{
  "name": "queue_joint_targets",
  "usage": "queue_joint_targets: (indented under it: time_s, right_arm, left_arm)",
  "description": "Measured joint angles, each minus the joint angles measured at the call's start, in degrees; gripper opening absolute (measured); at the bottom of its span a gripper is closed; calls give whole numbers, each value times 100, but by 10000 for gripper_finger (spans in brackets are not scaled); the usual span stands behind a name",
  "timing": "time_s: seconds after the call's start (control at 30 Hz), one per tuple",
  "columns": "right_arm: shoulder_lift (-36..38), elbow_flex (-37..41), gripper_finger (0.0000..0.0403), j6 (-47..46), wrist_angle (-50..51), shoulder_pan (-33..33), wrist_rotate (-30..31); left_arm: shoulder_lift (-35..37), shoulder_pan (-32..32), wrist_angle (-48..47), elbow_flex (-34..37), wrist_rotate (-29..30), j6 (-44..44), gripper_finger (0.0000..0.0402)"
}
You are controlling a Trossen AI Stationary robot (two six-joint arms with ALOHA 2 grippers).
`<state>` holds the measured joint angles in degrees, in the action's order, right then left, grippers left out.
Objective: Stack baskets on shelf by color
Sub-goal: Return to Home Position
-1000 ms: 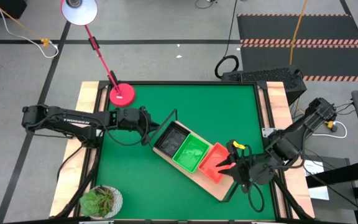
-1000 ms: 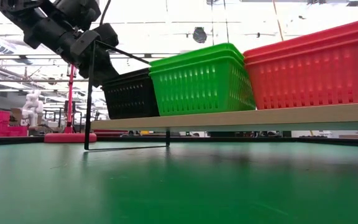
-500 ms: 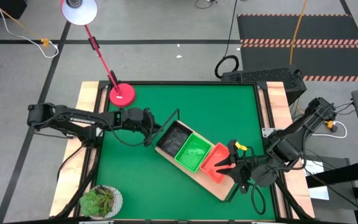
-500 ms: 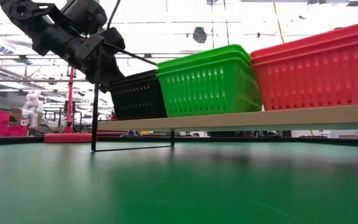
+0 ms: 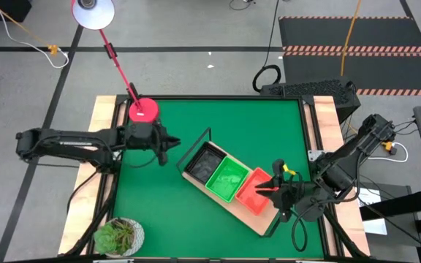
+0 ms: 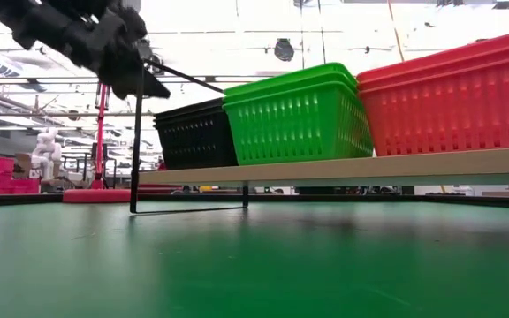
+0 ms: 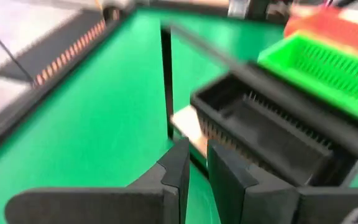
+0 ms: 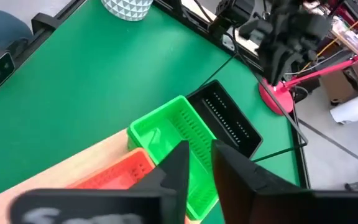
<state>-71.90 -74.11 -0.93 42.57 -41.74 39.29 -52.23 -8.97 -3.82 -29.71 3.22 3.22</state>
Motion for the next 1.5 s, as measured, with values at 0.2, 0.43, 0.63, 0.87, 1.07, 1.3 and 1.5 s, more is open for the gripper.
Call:
queue_joint_targets:
  time_s: [0.2,0.43,0.63,0.87,1.07,1.3,1.5]
  right_arm:
    - [441,789,9,726,-933,326,-17]
    - [1890,2249,2,1931,-2605,1379,-520]
    - [2964,3333,1,2244,-3618,2600,-1644]
    - [3668,4460,1,2316,-4535,3424,-2393]
    - [3955,5056,1,2278,-4926,3697,-2742]
    - [4275,5483,0,1856,-4942,3626,-2752]
    - [4463,6149,0,1819,-5789,3626,-2750]
  left_arm:
    - [904,7,38,-2,1,-416,58]
    - [1228,9,110,-7,-41,-802,58]
    - [1115,4,345,-9,-34,-957,57]
    - [970,0,649,-9,-28,-1153,6]
    - [828,4,889,132,-82,-1004,3]
    - [843,186,1140,704,-175,-732,2]
    - [931,423,1982,1196,-128,-600,4]
